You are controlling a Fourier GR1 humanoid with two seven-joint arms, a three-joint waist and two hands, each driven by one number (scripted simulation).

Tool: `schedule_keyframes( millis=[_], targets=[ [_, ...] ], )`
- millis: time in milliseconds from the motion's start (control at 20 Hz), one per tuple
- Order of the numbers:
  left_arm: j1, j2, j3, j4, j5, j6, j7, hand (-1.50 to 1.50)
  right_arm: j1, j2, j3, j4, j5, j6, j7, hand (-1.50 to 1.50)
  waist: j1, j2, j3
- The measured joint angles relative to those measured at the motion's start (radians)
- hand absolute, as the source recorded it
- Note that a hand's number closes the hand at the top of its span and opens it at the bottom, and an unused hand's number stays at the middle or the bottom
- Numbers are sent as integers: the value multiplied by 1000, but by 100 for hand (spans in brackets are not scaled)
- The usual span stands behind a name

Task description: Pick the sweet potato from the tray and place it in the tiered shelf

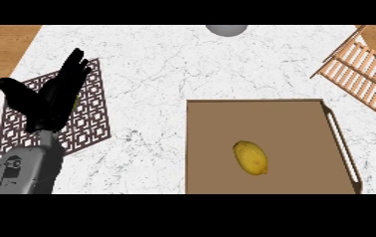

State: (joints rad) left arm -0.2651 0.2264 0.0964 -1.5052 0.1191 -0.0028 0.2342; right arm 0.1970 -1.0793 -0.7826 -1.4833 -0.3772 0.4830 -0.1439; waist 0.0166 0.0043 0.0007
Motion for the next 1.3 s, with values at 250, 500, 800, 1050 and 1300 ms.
schedule_keyframes(
  millis=[250,500,800,1050,1300],
  targets=[
    [-6,2,9,-2,9,-12,10,0,-145,-36,99,231,97,21,-122,150,2,0,0],
    [15,-13,-5,-19,-7,-7,4,0,-264,-69,171,462,205,37,-283,150,4,1,1],
    [-15,-24,-3,13,-23,2,-4,0,-426,-97,254,685,311,25,-394,150,4,1,1],
    [-1,-26,-8,-8,-22,-7,-1,0,-543,-96,292,850,374,-46,-377,-150,16,3,1],
    [-21,-27,-4,-1,-20,-6,8,0,-654,-73,292,984,404,-119,-438,-150,17,5,2]
  ],
)
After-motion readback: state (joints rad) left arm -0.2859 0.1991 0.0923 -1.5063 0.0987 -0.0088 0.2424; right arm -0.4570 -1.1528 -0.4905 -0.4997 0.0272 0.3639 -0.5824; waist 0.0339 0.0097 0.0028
